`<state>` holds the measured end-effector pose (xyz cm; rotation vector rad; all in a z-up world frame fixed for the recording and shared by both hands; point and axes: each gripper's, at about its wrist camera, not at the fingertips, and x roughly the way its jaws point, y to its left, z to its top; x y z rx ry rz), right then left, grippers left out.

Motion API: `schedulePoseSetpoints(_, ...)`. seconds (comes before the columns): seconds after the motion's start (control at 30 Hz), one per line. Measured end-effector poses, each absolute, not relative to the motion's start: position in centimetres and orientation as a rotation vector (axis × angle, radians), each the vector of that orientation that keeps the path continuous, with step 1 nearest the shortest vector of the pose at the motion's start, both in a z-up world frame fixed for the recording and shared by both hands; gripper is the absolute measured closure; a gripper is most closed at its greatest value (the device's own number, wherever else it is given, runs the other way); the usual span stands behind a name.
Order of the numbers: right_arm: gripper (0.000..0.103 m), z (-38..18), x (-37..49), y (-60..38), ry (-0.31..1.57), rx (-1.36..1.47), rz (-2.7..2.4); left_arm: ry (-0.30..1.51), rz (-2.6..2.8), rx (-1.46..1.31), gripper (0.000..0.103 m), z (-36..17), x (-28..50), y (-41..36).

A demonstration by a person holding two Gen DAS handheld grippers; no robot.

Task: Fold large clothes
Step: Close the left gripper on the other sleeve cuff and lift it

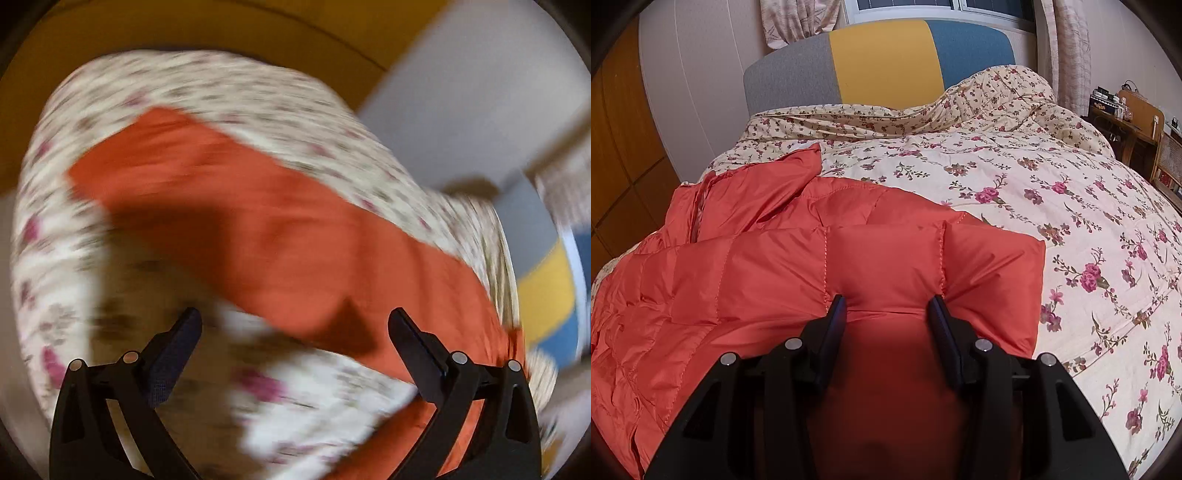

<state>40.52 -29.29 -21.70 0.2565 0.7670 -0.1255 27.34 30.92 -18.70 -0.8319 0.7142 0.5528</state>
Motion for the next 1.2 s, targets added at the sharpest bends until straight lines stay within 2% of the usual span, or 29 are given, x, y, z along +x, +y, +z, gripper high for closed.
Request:
schedulePoseSetpoints(0.27,0.056,-21.7,40.5,-29.3,0.767,0.258,-0.125,0.551,0.525,-0.969,0.005,-19.3,25.8,35.0)
schedulePoseSetpoints(0.47,0.056,-21.7,40.5,-29.3,0.768,0.255,-0.126,0.527,0.609,-0.976,0.008,-19.3,27.8,37.6)
schedulePoseSetpoints(0.5,0.056,-21.7,40.5,-29.2,0.767,0.255,-0.126,0.532,0.622,-0.959,0.013,-19.2,28.2,37.8)
schedulePoseSetpoints(0.53,0.056,-21.7,40.5,-29.3,0.767,0.255,-0.126,0.547,0.649,-0.933,0.027,-19.1,28.6,38.1)
schedulePoseSetpoints(0.6,0.056,-21.7,40.5,-29.3,0.768,0.253,-0.127,0.586,0.705,-0.891,0.049,-19.3,29.0,38.7)
schedulePoseSetpoints(0.8,0.056,-21.7,40.6,-29.2,0.768,0.252,-0.128,0.539,0.752,-0.767,0.074,-18.1,28.3,37.1)
schedulePoseSetpoints(1.2,0.055,-21.7,40.6,-29.2,0.767,0.254,-0.128,0.372,0.613,-0.428,0.075,-10.9,30.2,27.2)
